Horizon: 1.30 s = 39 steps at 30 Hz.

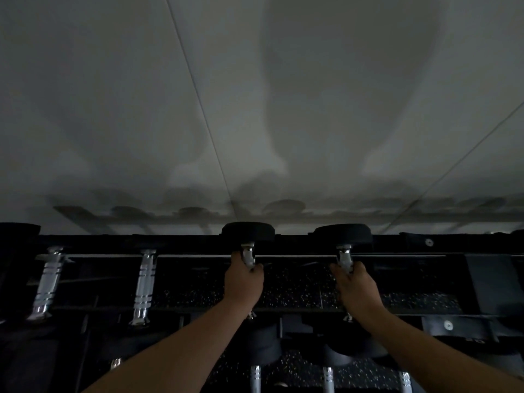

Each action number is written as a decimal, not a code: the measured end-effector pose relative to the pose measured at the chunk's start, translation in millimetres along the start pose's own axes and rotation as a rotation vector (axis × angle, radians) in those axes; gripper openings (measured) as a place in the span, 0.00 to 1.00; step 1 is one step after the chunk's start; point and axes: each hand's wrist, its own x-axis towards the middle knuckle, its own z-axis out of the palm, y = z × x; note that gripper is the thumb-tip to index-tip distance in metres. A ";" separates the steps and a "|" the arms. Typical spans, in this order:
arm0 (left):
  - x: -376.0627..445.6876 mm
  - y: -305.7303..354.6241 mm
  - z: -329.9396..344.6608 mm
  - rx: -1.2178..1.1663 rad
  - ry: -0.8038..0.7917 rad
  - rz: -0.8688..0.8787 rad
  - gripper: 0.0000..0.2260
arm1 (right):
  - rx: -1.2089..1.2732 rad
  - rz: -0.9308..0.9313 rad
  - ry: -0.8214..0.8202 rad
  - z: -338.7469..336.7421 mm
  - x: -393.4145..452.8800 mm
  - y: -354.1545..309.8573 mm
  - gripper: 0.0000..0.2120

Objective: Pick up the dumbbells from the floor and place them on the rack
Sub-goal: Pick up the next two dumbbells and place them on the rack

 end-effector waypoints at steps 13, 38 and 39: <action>-1.9 -0.1 -0.5 0.001 0.004 -0.004 0.16 | -0.070 -0.006 0.008 -5.4 -14.5 0.8 0.15; -125.7 11.6 -4.0 0.222 0.031 0.683 0.25 | -0.200 -0.232 0.233 -58.2 -189.0 57.5 0.18; -140.7 7.6 0.7 0.201 0.009 0.756 0.24 | -0.209 -0.209 0.249 -61.8 -203.3 75.5 0.18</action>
